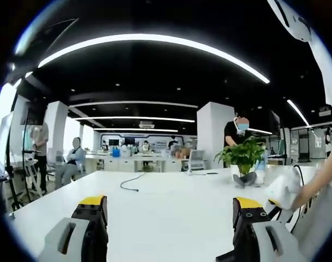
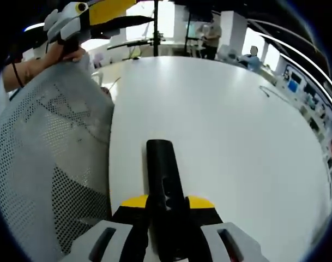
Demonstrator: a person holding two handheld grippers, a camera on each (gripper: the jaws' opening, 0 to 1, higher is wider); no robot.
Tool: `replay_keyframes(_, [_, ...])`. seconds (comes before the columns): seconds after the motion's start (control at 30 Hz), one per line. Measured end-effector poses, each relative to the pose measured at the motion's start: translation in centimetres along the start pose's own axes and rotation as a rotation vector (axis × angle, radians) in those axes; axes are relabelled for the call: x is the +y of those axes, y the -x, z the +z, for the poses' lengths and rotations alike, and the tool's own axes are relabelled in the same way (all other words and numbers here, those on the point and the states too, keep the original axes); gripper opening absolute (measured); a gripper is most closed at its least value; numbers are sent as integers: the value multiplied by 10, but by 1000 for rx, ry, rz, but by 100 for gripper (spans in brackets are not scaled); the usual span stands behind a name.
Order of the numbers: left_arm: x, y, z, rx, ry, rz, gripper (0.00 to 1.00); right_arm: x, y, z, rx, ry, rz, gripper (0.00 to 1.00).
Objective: Press the specified remote control buttons in sequence, fully releasing each button before pressing the next.
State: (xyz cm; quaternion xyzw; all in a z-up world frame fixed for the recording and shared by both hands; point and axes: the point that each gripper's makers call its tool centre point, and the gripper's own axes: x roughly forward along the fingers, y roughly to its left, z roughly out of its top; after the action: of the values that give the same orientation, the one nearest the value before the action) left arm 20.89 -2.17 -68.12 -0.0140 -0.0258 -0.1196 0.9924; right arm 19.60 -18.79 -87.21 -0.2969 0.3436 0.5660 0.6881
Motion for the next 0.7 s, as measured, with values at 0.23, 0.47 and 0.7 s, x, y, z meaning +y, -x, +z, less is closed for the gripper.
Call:
replay_keyframes(0.23, [1,0,-2,10,-5,5,99,-8,1,0,1,10,9,22])
replay_keyframes(0.47, [1,0,-4,18,-6,4,99,-14,1,0,2,8,7,22])
replay_keyframes(0.7, [3,0,-4,23,-7,6,98,-22,1,1,6,14,9,22])
